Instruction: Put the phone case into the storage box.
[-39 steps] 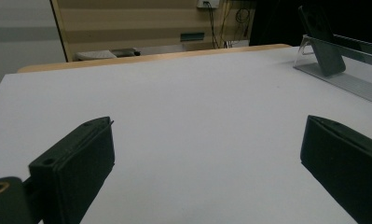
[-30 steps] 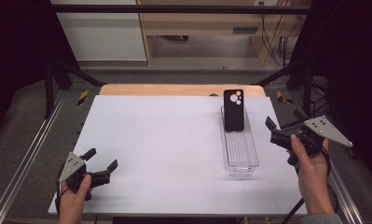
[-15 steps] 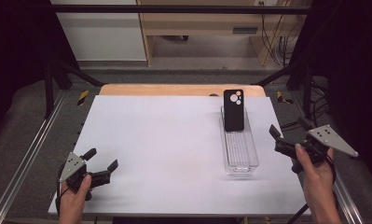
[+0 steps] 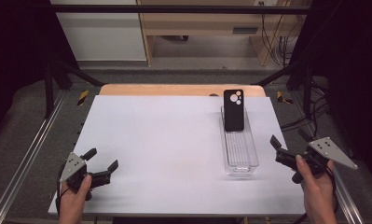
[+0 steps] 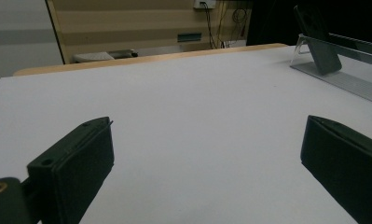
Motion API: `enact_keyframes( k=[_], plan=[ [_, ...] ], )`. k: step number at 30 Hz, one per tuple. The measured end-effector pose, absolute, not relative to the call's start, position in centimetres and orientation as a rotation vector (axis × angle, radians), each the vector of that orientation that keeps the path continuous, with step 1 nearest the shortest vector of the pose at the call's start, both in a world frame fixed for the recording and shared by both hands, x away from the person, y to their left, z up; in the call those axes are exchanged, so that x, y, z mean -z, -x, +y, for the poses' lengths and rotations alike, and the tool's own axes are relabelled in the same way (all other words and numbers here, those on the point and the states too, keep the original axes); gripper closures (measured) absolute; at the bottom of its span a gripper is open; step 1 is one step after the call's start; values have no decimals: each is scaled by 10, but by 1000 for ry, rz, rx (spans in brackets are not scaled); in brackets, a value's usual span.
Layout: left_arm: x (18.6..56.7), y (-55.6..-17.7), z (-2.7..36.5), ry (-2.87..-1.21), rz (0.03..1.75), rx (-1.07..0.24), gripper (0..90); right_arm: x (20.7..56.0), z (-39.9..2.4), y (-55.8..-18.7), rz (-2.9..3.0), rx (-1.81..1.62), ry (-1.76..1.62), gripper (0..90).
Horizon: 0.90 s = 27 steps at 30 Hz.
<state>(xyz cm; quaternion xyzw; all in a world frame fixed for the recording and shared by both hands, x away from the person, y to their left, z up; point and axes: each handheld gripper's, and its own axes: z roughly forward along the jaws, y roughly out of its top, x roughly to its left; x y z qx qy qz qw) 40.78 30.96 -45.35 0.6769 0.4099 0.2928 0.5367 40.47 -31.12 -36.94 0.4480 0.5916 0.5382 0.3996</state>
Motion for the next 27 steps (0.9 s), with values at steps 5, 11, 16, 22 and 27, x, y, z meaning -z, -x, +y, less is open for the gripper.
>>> enact_keyframes(
  k=[5, 11, 16, 22, 27],
  plan=[
    [453, -408, 309, -1613, 973, -696, 26, 378, -311, -400, 1496, -1363, -1141, 35],
    [454, -408, 309, -1615, 971, -695, 26, 390, -310, -397, 1506, -1344, -1122, 35],
    [453, -408, 309, -1615, 971, -694, 25, 398, -308, -395, 1512, -1343, -1119, 34],
    [453, -408, 309, -1615, 970, -694, 25, 406, -305, -393, 1534, -1349, -1121, 33],
    [453, -408, 308, -1619, 966, -697, 25, 413, -303, -392, 1545, -1358, -1126, 33]
  ],
)
